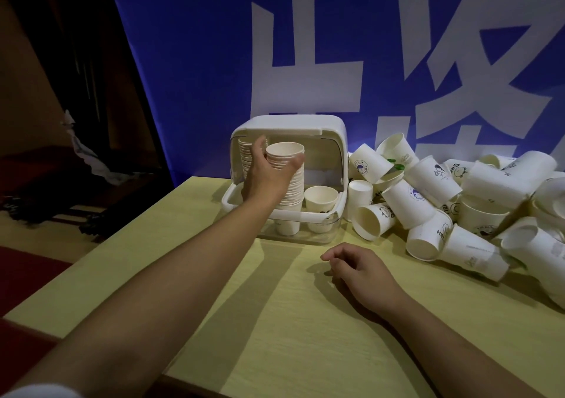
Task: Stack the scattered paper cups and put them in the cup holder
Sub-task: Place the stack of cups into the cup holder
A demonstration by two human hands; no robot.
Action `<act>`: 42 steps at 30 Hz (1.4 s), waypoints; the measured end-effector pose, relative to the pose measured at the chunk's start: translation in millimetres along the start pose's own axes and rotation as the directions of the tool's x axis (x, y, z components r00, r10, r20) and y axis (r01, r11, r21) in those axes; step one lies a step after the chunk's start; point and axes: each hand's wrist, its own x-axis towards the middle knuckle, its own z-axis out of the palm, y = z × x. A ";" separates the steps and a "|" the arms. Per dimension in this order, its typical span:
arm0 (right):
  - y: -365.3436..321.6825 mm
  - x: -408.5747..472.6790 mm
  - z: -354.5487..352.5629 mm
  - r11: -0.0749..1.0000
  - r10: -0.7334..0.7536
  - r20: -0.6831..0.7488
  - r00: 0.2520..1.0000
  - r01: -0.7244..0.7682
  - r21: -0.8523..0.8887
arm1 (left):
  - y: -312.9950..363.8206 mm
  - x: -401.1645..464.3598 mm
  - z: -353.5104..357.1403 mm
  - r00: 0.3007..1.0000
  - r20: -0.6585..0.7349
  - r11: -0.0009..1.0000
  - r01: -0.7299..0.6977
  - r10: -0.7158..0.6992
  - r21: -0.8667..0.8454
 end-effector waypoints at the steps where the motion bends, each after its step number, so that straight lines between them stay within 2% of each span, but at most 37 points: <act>1: 0.1 -0.6 -0.3 1.000 0.000 -0.004 1.000 0.000 0.001 | -6.5 -3.8 1.4 0.999 0.026 0.999 0.032 -0.033 0.038; 4: 1.1 -1.8 0.1 1.000 -0.007 -0.005 1.000 0.006 -0.017 | -26.8 -6.7 6.4 0.989 0.105 0.979 0.085 -0.106 0.187; 6: 2.8 -1.5 0.1 0.999 -0.007 0.000 1.000 0.007 -0.044 | -29.5 -1.9 6.8 0.988 0.105 0.971 0.091 -0.116 0.219; 15: 3.5 -2.6 -1.3 0.999 0.007 0.019 1.000 -0.006 -0.047 | -14.5 23.9 30.2 0.979 -0.007 0.973 0.202 -0.202 0.116; 22: 0.9 -3.3 -3.2 1.000 0.013 0.016 1.000 -0.013 -0.023 | -13.9 40.6 46.8 0.974 -0.065 0.969 0.222 -0.216 0.110; 31: 1.1 -3.5 -2.7 0.999 0.021 0.013 1.000 -0.021 -0.039 | -21.9 38.7 48.5 0.982 -0.088 0.979 0.176 -0.167 0.103; 34: 0.4 -4.3 -2.9 0.999 0.024 0.019 1.000 -0.024 -0.038 | -21.9 35.8 40.6 0.976 -0.135 0.985 0.172 -0.168 0.016; 37: -1.7 -6.1 -3.3 0.999 0.028 0.015 0.999 -0.027 -0.044 | -18.1 21.5 30.8 0.968 -0.181 0.974 0.141 -0.173 -0.174; 42: -6.5 -10.4 -1.2 0.998 0.053 -0.066 0.996 -0.055 -0.028 | -16.5 -25.0 25.8 0.963 -0.198 0.859 0.058 -0.182 -0.509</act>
